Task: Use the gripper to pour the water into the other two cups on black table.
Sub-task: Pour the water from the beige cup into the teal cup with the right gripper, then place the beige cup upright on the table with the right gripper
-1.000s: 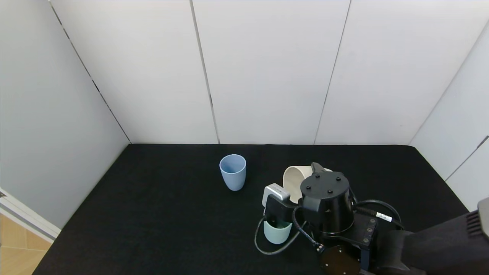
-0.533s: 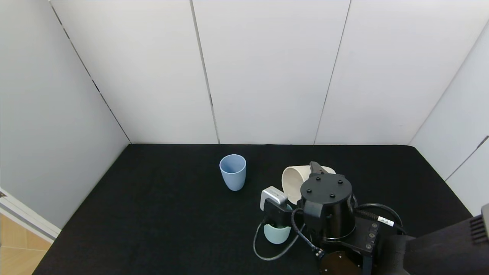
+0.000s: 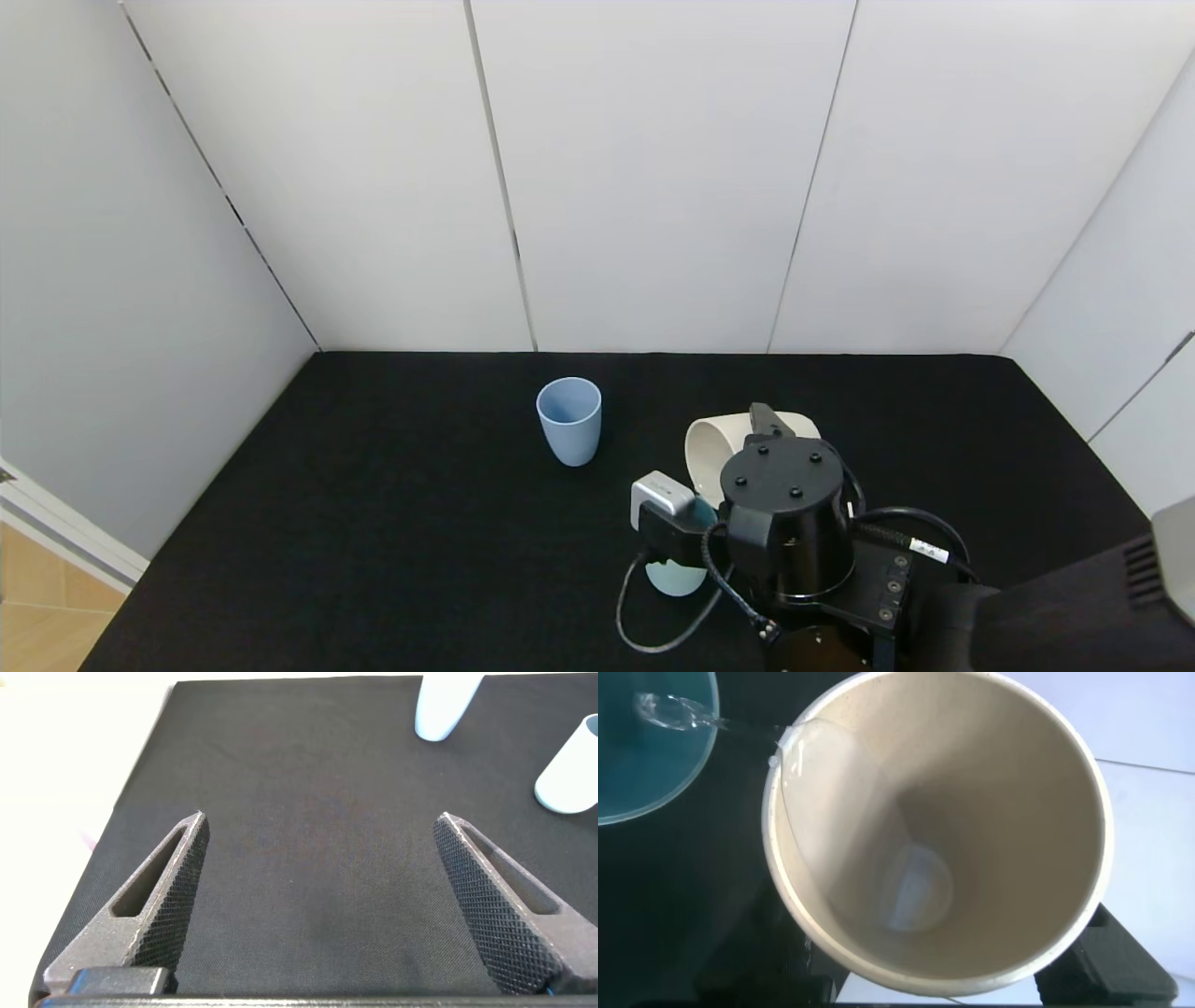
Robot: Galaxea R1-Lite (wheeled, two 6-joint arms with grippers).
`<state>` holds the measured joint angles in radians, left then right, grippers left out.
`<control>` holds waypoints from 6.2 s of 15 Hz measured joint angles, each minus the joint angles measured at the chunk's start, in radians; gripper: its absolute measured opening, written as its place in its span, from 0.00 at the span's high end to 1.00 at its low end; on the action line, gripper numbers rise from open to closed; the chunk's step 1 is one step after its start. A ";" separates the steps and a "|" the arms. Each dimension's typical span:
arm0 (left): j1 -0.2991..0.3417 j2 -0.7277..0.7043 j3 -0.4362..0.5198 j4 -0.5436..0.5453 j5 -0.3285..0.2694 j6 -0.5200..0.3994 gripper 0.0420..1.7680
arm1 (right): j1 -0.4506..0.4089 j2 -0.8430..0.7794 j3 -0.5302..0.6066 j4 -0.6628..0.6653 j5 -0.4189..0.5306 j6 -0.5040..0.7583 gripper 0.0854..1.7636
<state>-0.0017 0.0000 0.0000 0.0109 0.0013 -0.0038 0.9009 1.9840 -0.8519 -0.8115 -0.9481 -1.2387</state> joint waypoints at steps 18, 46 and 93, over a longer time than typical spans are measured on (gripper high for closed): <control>0.000 0.000 0.000 0.000 0.000 0.000 0.03 | 0.017 0.034 0.008 -0.027 -0.006 -0.068 0.30; 0.000 0.000 0.000 0.000 0.000 0.000 0.03 | 0.009 0.039 0.042 -0.153 0.009 0.223 0.30; 0.000 0.000 0.000 0.000 0.000 0.000 0.03 | -0.473 0.037 0.565 -0.552 0.609 1.410 0.30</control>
<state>-0.0017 0.0000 0.0000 0.0104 0.0013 -0.0043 0.4281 2.0211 -0.2872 -1.3638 -0.3389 0.1717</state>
